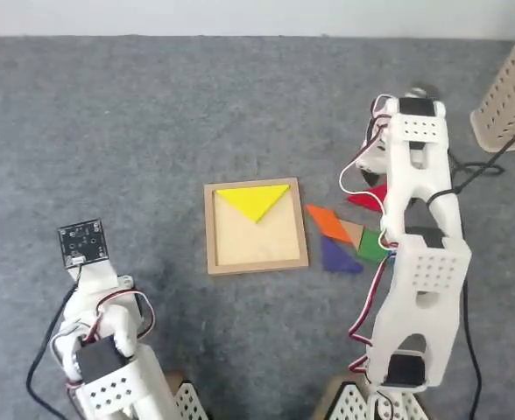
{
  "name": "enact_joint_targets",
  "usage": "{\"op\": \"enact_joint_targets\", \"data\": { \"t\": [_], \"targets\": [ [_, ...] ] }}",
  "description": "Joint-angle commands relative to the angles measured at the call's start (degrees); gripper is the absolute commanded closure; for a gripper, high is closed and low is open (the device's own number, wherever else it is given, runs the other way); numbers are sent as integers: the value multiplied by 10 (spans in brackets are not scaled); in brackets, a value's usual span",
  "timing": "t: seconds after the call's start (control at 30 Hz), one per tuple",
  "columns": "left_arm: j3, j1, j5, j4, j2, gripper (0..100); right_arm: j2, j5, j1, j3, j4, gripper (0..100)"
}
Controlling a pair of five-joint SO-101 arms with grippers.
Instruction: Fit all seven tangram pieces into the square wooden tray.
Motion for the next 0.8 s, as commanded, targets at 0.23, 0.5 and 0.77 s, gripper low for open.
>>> {"op": "enact_joint_targets", "data": {
  "t": [0.23,0.5,0.77],
  "targets": [
    [-5,1,5,2,-2,987,26,-127,12,-31,-34,723],
    [-5,1,5,2,-2,987,29,-73,14,-27,-34,725],
    [-5,1,5,2,-2,987,60,-39,12,-27,-34,858]
  ]
}}
